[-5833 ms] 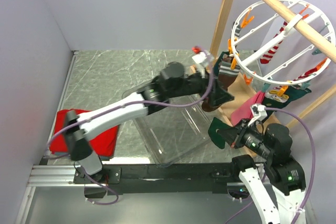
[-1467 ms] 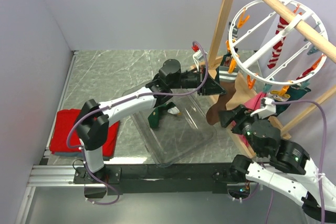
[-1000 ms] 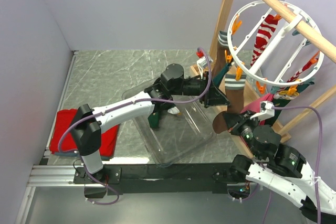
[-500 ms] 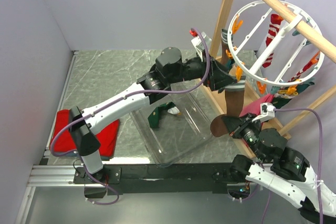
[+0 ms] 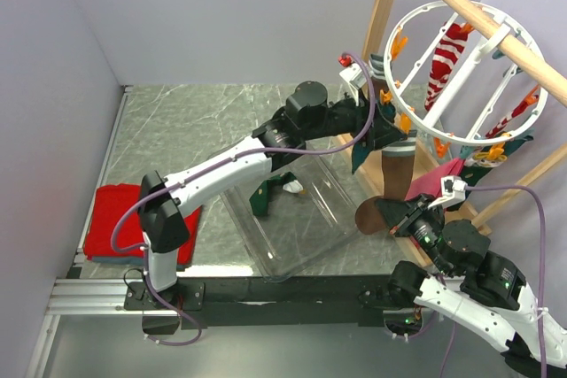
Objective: Remove the socks clipped to the hanger
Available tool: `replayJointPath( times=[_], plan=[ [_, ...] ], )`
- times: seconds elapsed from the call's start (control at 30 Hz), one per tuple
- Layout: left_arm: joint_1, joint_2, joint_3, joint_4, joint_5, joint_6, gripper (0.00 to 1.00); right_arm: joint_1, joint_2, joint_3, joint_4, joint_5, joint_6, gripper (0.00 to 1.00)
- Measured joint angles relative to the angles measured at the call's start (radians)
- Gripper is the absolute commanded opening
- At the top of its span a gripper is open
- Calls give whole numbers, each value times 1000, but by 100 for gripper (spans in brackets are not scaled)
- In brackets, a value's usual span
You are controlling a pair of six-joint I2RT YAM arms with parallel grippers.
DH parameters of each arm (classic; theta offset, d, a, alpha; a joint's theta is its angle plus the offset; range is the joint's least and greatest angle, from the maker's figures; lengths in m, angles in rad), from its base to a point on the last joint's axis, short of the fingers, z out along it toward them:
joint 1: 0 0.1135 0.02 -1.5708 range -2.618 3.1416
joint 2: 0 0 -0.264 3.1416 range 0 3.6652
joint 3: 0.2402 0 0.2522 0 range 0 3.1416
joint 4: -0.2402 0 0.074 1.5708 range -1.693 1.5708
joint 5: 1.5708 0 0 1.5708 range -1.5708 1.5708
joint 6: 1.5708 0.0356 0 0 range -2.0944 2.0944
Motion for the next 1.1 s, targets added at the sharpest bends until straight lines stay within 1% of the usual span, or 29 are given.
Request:
replayJointPath(
  times=[0.17, 0.3, 0.5, 0.57, 0.6, 0.7, 0.77, 0.8, 0.83, 0.87, 0.9, 1.1],
  plan=[
    [0, 29, 34, 1, 6, -10, 68, 0, 0, 0, -2, -11, 0, 0],
    [0, 55, 78, 6, 8, -28, 60, 0, 0, 0, -2, -14, 0, 0],
    [0, 88, 113, 16, 8, -48, 55, 0, 0, 1, -9, -17, 0, 0],
    [0, 103, 131, 16, 8, -56, 48, 0, 0, 2, -13, -18, 0, 0],
    [0, 112, 142, 13, 8, -60, 41, 0, 0, 2, -16, -18, 0, 0],
    [0, 134, 164, 15, 16, -76, 29, 0, 0, 5, -27, -18, 0, 0],
    [0, 142, 169, 20, 25, -81, 24, 0, 0, 8, -33, -18, 0, 0],
    [0, 143, 169, 21, 27, -82, 20, 0, -2, 9, -36, -19, 0, 0],
    [0, 143, 169, 21, 32, -83, 11, 0, -4, 9, -40, -19, 1, 0],
    [0, 143, 169, 22, 35, -84, 4, 0, -6, 9, -43, -21, 1, 0],
    [0, 143, 169, 26, 38, -84, 1, 0, -7, 9, -47, -22, 1, 0],
    [0, 140, 157, 41, 37, -72, 1, 0, -11, 9, -68, -29, 2, 0]
  ],
)
